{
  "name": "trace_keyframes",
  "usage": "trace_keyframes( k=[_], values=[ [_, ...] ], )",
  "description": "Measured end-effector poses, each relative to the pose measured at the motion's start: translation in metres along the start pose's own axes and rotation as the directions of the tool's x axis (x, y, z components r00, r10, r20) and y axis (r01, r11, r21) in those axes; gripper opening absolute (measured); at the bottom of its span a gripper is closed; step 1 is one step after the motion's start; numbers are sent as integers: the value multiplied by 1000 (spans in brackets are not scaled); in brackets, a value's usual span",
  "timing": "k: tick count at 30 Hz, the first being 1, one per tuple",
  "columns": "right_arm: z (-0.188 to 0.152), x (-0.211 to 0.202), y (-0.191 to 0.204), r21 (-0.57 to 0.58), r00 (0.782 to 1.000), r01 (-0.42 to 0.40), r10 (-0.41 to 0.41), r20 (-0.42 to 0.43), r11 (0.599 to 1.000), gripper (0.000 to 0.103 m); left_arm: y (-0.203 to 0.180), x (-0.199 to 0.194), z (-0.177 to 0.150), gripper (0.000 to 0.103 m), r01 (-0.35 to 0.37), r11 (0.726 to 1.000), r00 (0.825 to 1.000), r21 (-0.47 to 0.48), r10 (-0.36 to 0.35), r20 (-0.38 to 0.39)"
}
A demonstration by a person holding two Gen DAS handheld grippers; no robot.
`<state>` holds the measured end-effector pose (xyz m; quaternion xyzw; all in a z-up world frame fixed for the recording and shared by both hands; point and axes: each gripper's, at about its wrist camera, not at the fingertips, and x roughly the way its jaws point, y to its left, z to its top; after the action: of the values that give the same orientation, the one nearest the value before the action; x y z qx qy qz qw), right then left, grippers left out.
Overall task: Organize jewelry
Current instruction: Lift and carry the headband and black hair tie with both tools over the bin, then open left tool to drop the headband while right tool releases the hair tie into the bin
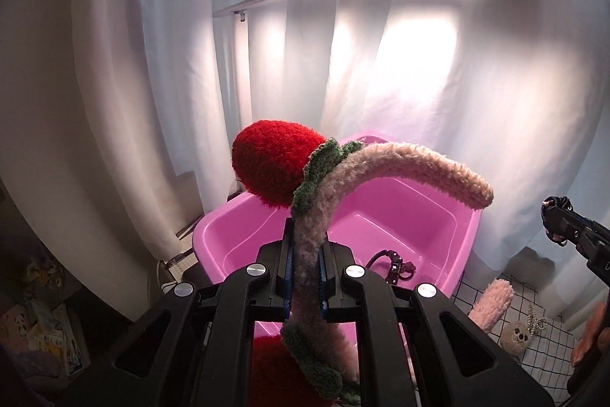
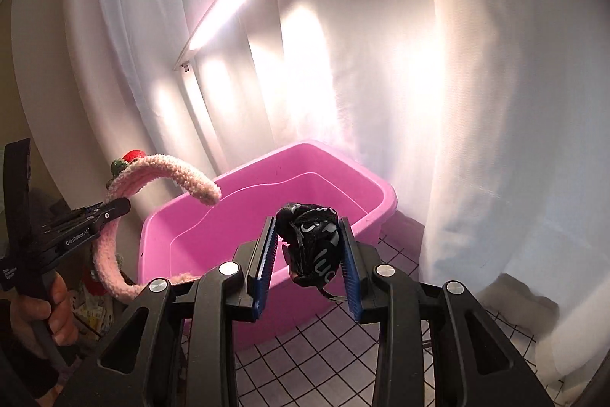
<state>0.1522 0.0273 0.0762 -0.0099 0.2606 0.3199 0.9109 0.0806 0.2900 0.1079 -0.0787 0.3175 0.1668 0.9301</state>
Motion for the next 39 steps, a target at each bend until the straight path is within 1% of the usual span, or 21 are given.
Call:
trace_keyframes(
  k=[5,9,15,17,20,21,22,23,24,25,26,27,29,33,39],
  values=[
    [26,59,13,-30,998,-19,17,-68,999,31,8,43,5,11,-7,1000,998,22,9,-65],
    [33,100,16,-33,989,-23,18,-147,999,31,9,71,7,11,-7,999,994,48,12,-111],
    [33,155,16,-29,961,3,-11,-278,1000,31,3,99,3,12,8,998,983,67,4,-181],
    [31,166,18,-39,951,16,-27,-308,999,31,2,106,0,13,12,997,979,71,3,-202],
    [28,177,20,-51,936,30,-46,-348,998,32,3,117,-1,18,14,997,973,70,2,-232],
    [27,180,19,-50,930,35,-51,-364,998,35,2,119,-2,20,11,997,971,70,6,-239],
    [27,183,18,-49,924,45,-60,-378,998,45,2,120,-2,23,11,997,970,71,7,-245],
    [27,185,18,-48,920,55,-70,-386,997,52,2,121,-3,25,12,997,969,73,7,-248],
    [27,186,18,-47,918,61,-74,-390,997,67,2,121,-3,32,8,997,968,74,10,-250],
    [28,186,17,-46,916,66,-78,-394,997,71,2,121,-3,48,-3,997,968,75,22,-251],
    [28,186,17,-48,914,73,-86,-398,996,71,3,120,-3,59,-11,997,969,74,29,-244],
    [28,185,17,-52,911,83,-97,-400,995,71,4,118,-3,73,-20,997,973,70,35,-228],
    [31,186,15,-51,910,98,-110,-399,994,71,6,114,-2,74,-32,997,977,70,46,-210],
    [33,180,14,-37,913,104,-111,-393,994,71,10,112,-3,75,-31,998,974,59,43,-222],
    [35,163,17,-18,926,106,-105,-362,994,71,16,96,-7,79,-36,999,976,38,44,-215]
  ],
)
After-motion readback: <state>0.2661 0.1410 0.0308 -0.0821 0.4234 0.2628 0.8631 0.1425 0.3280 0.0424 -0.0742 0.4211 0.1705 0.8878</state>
